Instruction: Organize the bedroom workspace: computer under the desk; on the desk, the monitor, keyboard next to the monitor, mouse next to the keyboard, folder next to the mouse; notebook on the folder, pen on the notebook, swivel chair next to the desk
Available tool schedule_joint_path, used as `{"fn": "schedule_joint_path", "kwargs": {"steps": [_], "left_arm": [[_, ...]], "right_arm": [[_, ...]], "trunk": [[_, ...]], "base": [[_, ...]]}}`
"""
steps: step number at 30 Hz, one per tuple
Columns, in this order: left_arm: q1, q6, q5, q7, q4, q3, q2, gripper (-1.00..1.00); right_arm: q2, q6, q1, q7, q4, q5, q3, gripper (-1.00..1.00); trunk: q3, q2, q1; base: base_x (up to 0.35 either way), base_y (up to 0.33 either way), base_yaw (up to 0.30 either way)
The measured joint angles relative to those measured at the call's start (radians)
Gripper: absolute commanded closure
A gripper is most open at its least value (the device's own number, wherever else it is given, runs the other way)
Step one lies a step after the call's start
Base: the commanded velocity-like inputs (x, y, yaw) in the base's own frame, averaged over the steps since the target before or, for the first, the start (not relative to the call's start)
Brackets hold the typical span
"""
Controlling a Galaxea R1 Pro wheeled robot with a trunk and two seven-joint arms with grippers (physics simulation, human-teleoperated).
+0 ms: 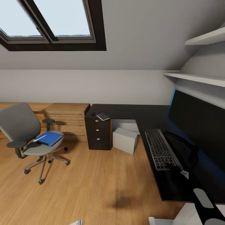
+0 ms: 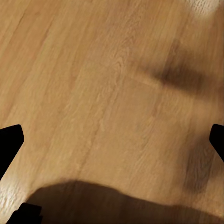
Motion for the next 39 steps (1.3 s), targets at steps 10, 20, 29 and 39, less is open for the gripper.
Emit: {"fn": "schedule_joint_path", "kwargs": {"steps": [10, 20, 29, 39], "left_arm": [[0.000, 0.000, 0.000, 0.000, 0.000, 0.000, 0.000, -1.00], [0.000, 0.000, 0.000, 0.000, 0.000, 0.000, 0.000, -1.00], [0.000, 0.000, 0.000, 0.000, 0.000, 0.000, 0.001, -1.00], [0.000, 0.000, 0.000, 0.000, 0.000, 0.000, 0.001, -1.00]], "right_arm": [[-0.003, 0.001, 0.000, -0.051, -0.004, -0.018, -0.001, 1.00], [-0.002, -0.005, 0.000, -0.045, -0.002, -0.012, -0.002, 1.00], [-0.003, -0.005, 0.000, -0.047, 0.000, -0.012, 0.001, 1.00], [-0.004, -0.006, 0.000, -0.046, 0.000, -0.012, 0.002, 1.00]], "trunk": [[0.000, 0.000, 0.000], [0.000, 0.000, 0.000], [0.000, 0.000, 0.000], [0.000, 0.000, 0.000]], "base": [[0.000, 0.000, 0.000], [0.000, -0.079, 0.000], [0.000, -0.017, 0.000], [0.000, 0.000, 0.000]]}}
